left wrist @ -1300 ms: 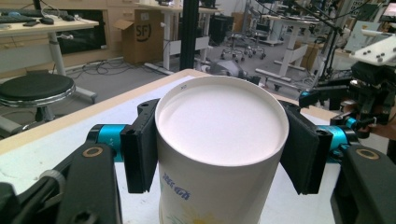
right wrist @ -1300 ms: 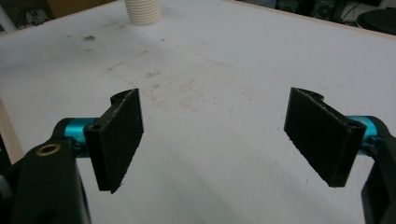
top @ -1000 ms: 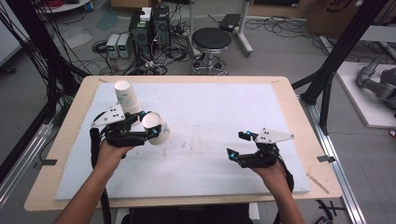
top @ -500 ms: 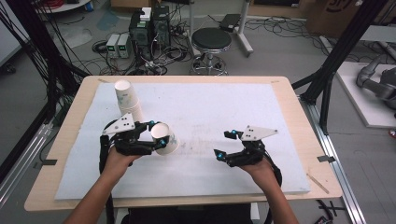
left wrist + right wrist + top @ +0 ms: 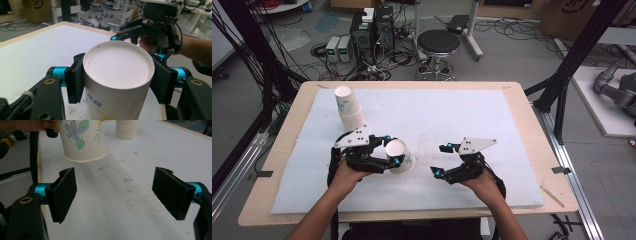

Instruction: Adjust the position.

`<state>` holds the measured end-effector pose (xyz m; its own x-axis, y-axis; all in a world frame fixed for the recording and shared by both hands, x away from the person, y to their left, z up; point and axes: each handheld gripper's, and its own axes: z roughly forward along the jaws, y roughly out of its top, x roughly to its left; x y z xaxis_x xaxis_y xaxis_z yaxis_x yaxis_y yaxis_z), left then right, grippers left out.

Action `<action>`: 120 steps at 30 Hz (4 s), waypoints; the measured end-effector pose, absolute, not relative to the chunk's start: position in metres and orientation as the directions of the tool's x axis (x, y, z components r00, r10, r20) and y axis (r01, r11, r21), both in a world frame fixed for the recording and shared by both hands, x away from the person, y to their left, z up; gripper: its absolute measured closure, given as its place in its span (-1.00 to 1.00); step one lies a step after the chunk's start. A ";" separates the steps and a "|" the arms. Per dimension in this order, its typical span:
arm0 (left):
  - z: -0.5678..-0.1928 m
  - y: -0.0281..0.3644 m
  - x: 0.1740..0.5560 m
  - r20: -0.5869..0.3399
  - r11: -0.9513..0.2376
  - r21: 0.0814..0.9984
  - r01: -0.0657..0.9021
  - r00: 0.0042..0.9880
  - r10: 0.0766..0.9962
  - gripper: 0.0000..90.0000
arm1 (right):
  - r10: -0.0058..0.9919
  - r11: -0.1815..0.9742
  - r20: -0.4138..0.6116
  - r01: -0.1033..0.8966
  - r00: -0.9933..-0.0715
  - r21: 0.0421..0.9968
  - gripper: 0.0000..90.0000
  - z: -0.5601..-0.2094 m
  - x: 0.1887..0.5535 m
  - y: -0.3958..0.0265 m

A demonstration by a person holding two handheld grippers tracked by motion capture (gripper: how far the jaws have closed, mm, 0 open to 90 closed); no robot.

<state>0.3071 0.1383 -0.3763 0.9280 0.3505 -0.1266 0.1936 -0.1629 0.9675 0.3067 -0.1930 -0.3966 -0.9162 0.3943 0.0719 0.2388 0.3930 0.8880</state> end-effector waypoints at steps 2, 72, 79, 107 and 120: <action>-0.377 0.132 0.306 -0.132 -0.168 0.967 0.193 0.939 0.317 -0.19 | 0.372 0.397 0.072 0.229 -0.926 0.889 -0.55 -0.398 0.306 -0.189; -0.362 0.108 0.306 -0.118 -0.448 0.876 0.180 0.979 0.164 -0.67 | 0.070 0.747 -0.030 0.033 -0.997 0.663 -0.09 -0.381 0.309 -0.134; -0.365 0.103 0.308 -0.122 -0.506 0.842 0.185 0.980 0.156 -0.65 | 0.050 0.808 -0.058 0.006 -0.997 0.589 -0.11 -0.377 0.309 -0.128; -0.378 0.095 0.310 -0.147 -0.578 0.796 0.179 0.984 0.102 -0.17 | 0.026 0.881 -0.040 0.004 -0.999 0.473 -0.26 -0.381 0.305 -0.117; -0.386 0.111 0.301 -0.158 -0.448 0.870 0.207 0.977 0.145 -0.17 | 0.122 0.666 0.032 0.105 -0.992 0.739 -0.55 -0.376 0.303 -0.151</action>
